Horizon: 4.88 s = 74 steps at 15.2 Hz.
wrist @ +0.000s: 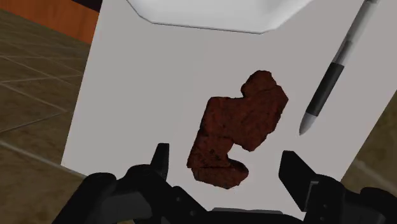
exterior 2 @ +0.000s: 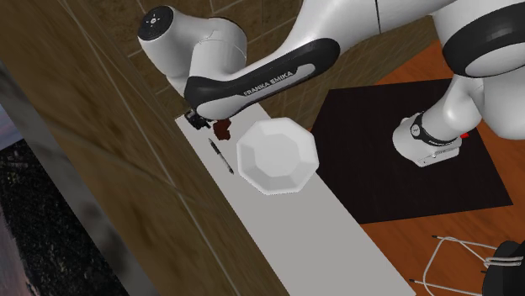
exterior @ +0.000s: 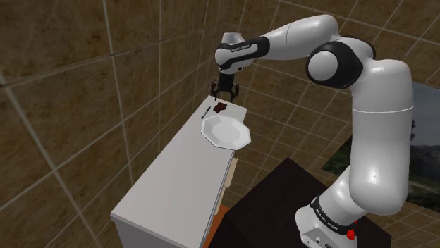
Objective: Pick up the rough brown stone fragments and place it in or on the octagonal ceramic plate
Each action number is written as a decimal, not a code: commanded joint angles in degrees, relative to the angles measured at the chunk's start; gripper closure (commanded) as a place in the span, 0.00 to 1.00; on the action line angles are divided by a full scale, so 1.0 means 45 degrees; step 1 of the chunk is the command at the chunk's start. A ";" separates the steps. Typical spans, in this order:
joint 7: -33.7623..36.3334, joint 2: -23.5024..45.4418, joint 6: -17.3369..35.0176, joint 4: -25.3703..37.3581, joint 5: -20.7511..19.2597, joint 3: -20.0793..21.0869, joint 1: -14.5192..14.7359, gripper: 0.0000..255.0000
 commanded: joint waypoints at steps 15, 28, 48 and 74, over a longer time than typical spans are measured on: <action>0.3354 -0.0236 0.2267 -0.1828 0.0664 -0.0413 0.0538 0.00; 0.3372 -0.0424 0.2015 -0.1760 0.0621 -0.0441 0.0556 1.00; 0.4439 -0.3749 0.1115 -0.4133 -0.0140 -0.0528 0.1526 1.00; 0.6936 -0.6302 0.4745 -1.0303 -0.0793 0.0277 0.2928 1.00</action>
